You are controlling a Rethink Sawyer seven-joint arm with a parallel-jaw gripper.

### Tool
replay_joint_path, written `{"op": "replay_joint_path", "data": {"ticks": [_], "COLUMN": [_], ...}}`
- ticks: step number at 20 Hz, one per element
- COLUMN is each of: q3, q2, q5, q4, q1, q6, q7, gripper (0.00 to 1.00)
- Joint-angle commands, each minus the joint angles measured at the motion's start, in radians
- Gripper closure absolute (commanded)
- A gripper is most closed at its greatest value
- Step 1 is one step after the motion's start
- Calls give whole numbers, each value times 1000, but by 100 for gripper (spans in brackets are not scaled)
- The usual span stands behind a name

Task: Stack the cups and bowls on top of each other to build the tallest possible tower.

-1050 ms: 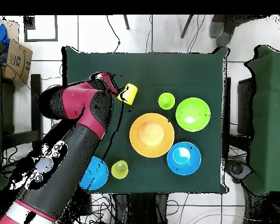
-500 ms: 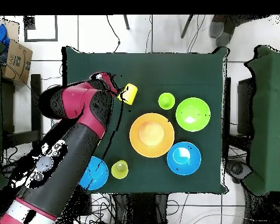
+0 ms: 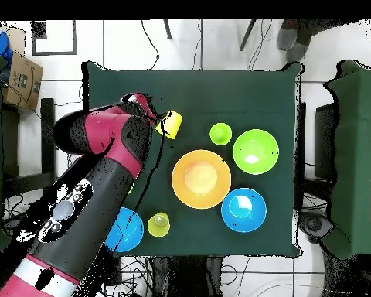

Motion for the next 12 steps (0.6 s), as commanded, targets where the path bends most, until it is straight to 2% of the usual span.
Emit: {"op": "replay_joint_path", "data": {"ticks": [1, 6, 12], "q3": [150, 142, 166], "q2": [34, 52, 51], "q5": [-12, -8, -10], "q4": [-86, -140, -131], "q1": [-68, -82, -89], "q6": [137, 182, 155], "q7": [1, 9, 11], "gripper": [0, 0, 0]}}
